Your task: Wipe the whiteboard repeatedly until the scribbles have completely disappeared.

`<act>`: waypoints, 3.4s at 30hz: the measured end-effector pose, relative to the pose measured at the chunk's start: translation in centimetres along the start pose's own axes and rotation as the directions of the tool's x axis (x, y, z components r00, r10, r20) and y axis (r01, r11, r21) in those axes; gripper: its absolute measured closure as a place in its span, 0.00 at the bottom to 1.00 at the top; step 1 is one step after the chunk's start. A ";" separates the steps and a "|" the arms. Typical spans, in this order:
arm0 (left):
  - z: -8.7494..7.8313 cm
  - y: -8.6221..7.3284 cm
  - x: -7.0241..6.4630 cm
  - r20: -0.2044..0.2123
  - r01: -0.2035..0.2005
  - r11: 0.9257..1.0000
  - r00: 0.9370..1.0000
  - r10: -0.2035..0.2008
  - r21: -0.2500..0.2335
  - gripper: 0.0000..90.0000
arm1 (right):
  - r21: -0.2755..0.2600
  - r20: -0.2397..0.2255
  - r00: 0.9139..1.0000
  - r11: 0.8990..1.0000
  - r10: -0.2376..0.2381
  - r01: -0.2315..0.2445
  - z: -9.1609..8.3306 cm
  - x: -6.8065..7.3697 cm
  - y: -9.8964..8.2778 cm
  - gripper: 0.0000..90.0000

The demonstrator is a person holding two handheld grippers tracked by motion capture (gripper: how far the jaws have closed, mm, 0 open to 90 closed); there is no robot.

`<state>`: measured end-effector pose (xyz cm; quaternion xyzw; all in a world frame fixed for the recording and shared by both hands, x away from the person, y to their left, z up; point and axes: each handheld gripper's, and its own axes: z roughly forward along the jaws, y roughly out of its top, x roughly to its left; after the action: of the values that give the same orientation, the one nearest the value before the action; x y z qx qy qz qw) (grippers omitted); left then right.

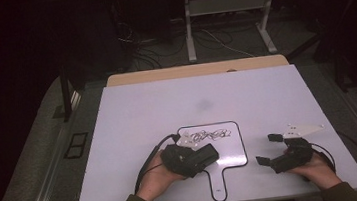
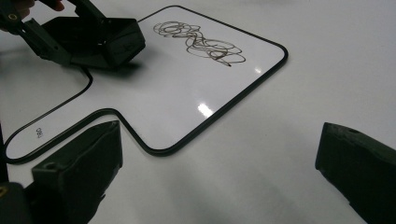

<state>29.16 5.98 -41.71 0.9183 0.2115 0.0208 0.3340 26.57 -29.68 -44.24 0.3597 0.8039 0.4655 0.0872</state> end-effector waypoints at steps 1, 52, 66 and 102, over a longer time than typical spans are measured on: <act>-0.1 0.0 0.1 0.004 -0.004 1.000 1.000 0.004 -0.002 0.44 | 0.000 -0.001 1.000 1.000 0.000 0.000 0.0 0.0 0.0 0.00; 0.9 3.5 7.9 -0.128 0.057 0.998 0.990 -0.055 0.011 0.44 | 0.006 -0.001 1.000 1.000 0.018 -0.018 0.2 -0.2 -0.1 0.00; 2.8 3.5 8.5 -0.145 0.055 0.997 0.988 -0.048 0.048 0.44 | 0.004 -0.001 1.000 1.000 0.010 -0.010 0.2 -0.1 -0.1 0.00; 3.4 3.6 7.9 -0.159 0.046 0.997 0.987 -0.035 0.068 0.44 | 0.005 0.001 1.000 1.000 0.011 -0.011 0.2 -0.2 -0.1 0.00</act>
<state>38.33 4.67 -42.90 0.9206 0.2566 0.0791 0.2837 26.75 -29.70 -44.47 0.3647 0.8030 0.4639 0.0840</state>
